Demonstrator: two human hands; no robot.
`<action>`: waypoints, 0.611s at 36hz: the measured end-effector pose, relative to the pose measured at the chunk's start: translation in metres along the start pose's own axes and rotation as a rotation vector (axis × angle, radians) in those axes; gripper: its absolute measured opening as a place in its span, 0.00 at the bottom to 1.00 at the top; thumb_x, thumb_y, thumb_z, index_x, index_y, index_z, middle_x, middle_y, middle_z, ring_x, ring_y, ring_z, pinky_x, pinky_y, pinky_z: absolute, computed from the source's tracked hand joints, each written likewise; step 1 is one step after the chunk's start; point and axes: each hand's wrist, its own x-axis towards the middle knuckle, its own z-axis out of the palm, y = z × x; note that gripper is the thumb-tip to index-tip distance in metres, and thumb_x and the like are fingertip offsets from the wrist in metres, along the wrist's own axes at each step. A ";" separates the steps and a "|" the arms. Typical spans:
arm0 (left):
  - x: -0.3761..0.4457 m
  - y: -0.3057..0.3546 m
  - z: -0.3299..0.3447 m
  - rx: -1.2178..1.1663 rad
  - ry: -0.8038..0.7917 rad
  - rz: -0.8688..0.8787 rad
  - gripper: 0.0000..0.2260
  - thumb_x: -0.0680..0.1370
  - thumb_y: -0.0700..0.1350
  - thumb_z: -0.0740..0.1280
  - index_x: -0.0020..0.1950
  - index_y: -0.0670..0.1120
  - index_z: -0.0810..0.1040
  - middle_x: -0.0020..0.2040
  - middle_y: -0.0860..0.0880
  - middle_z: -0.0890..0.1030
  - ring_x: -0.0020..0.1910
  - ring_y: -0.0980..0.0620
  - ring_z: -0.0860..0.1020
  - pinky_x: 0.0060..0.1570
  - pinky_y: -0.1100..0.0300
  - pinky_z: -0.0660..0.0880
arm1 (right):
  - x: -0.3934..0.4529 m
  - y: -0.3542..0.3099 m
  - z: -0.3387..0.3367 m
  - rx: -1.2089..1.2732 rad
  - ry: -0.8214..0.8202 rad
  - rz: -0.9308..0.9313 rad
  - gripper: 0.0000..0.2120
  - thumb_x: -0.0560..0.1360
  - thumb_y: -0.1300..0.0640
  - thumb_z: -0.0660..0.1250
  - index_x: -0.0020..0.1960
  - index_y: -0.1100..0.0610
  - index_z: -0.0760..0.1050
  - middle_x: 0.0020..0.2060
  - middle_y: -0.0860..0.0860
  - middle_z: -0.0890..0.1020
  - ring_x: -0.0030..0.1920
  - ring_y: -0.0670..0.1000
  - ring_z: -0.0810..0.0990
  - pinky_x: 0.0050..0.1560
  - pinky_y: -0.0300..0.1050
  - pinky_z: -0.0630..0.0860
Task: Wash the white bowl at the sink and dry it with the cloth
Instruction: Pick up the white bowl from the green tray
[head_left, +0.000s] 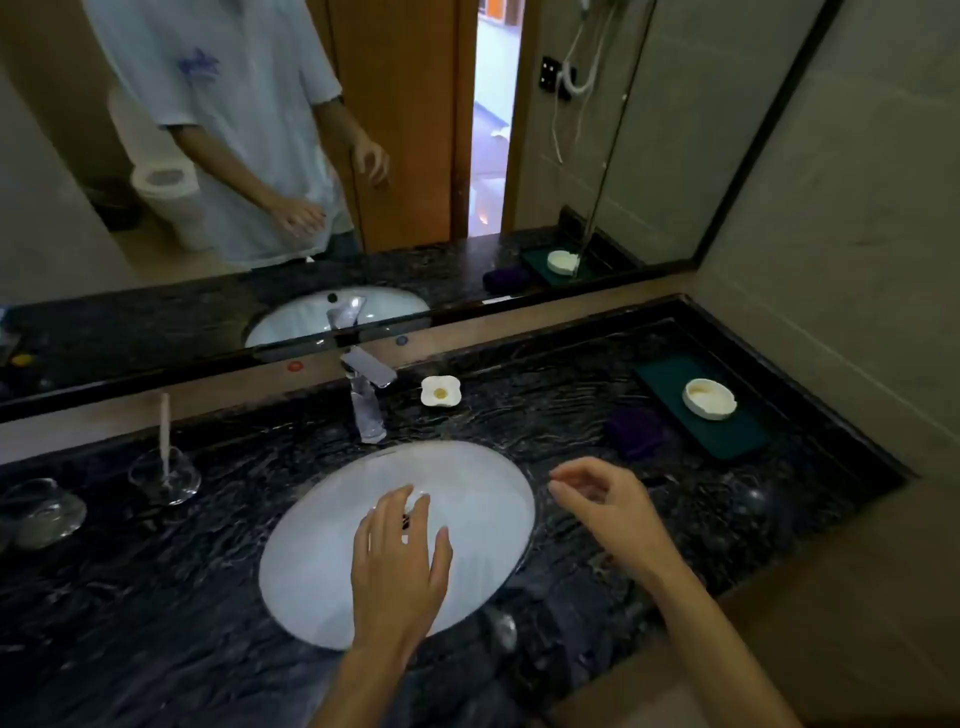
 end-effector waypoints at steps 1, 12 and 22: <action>0.002 0.001 0.001 -0.023 -0.026 0.002 0.19 0.80 0.52 0.57 0.66 0.45 0.77 0.68 0.44 0.76 0.67 0.44 0.74 0.66 0.44 0.73 | 0.000 -0.001 -0.005 0.025 0.012 -0.006 0.02 0.75 0.54 0.73 0.46 0.48 0.83 0.42 0.44 0.86 0.44 0.43 0.84 0.45 0.37 0.80; 0.020 0.048 0.046 0.008 -0.035 -0.027 0.23 0.80 0.53 0.54 0.66 0.43 0.79 0.67 0.42 0.78 0.66 0.42 0.76 0.65 0.44 0.74 | 0.023 0.018 -0.082 0.192 0.078 0.037 0.03 0.77 0.57 0.71 0.48 0.55 0.83 0.43 0.54 0.86 0.45 0.53 0.85 0.43 0.42 0.79; 0.041 0.140 0.114 0.039 -0.027 -0.128 0.23 0.80 0.50 0.53 0.66 0.41 0.78 0.68 0.41 0.78 0.66 0.41 0.76 0.65 0.44 0.73 | 0.075 0.073 -0.170 0.203 -0.009 0.024 0.02 0.77 0.58 0.71 0.47 0.52 0.83 0.43 0.54 0.86 0.43 0.53 0.85 0.41 0.41 0.79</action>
